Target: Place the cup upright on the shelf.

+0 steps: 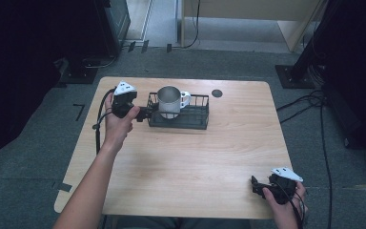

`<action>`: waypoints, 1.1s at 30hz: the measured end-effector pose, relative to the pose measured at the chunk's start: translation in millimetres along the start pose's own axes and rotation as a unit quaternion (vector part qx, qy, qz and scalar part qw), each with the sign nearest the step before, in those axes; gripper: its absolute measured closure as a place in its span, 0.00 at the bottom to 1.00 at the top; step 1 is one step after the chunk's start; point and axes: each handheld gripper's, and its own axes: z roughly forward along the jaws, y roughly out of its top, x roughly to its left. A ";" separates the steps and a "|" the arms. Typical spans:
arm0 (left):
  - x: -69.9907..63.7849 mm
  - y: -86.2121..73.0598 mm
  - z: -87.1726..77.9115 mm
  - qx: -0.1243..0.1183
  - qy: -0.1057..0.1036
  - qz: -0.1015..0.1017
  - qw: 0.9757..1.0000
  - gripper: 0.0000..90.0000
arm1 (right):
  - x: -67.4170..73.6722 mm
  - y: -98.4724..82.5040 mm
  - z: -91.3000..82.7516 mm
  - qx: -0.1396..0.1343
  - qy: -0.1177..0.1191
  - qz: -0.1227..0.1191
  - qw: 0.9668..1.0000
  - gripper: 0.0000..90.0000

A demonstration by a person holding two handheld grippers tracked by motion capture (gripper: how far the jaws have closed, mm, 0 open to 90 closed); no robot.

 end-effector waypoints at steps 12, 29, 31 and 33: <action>3.7 -49.1 -30.3 0.003 0.017 -0.012 1.000 0.00 | 0.0 0.0 0.0 0.000 0.000 0.000 1.000 0.00; 16.2 -124.2 -57.6 0.022 0.053 -0.049 0.997 0.00 | 0.0 0.0 0.0 0.000 0.000 0.000 1.000 0.00; 18.9 -137.2 -61.0 0.032 0.061 -0.047 0.997 0.00 | 0.0 0.0 0.0 0.000 0.000 0.000 1.000 0.00; 20.0 -145.0 -63.0 0.037 0.069 -0.046 0.996 0.00 | 0.0 0.1 0.1 0.000 0.000 0.000 1.000 0.00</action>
